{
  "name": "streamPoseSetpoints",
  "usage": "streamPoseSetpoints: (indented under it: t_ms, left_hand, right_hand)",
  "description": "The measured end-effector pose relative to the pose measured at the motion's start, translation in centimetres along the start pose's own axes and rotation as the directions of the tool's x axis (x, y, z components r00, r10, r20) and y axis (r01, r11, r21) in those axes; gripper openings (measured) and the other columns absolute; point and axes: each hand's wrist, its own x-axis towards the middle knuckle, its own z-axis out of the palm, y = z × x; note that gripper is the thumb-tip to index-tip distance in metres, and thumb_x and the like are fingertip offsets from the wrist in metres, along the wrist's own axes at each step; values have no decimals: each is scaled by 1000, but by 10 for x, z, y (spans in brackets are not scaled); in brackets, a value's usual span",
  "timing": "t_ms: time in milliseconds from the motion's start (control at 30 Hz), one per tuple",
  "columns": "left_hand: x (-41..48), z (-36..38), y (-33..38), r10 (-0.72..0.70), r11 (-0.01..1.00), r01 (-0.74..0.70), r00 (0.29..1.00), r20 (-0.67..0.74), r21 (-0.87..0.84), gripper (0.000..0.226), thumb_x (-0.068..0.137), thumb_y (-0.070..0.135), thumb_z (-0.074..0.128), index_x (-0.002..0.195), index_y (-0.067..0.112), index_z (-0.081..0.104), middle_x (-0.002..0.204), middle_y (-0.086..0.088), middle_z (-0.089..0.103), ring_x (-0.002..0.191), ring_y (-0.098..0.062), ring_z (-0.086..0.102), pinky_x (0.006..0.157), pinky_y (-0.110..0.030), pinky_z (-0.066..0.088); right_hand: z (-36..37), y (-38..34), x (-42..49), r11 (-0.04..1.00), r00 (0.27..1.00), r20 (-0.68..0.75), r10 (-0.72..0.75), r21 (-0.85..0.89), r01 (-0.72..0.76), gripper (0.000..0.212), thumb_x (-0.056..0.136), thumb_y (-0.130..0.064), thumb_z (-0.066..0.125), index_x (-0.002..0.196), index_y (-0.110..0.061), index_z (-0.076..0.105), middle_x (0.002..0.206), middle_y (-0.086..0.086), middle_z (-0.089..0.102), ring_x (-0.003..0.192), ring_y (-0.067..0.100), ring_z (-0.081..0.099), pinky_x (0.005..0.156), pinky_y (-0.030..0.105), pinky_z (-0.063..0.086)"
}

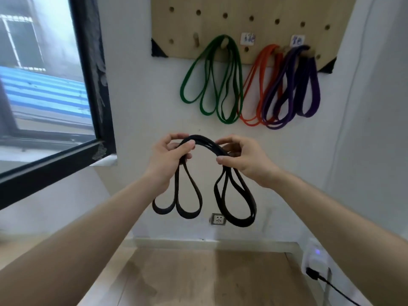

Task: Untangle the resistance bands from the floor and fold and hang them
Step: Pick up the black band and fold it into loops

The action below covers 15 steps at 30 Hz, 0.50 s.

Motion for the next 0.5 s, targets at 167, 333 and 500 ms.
streamPoseSetpoints:
  t_ms: [167,333,500]
  left_hand:
    - [45,-12,46,109,992,-108,994,-18,58,22,89,17,74,110,14,65,98,-13,75,72,-15,68,71,-26,54]
    - [89,-23,88,224,969,-214,972,-77,123,21,90,21,74,109,15,66,100,-7,72,74,-16,69,71,-27,56]
    - [124,-20,121,299,946,-288,952,-58,150,17,92,22,72,106,16,66,97,-4,71,74,-14,69,69,-22,58]
  right_hand:
    - [-7,-45,57,983,991,-53,-120,-143,111,38,86,-11,78,121,-18,65,97,3,74,88,14,72,83,28,59]
    - [-13,-89,112,933,967,-83,-242,-294,208,42,86,-15,78,125,-22,63,98,-3,71,92,10,69,88,32,58]
    - [-32,-122,156,880,940,-127,-315,-411,239,34,87,-13,76,120,-21,68,99,-7,70,92,8,66,91,35,57]
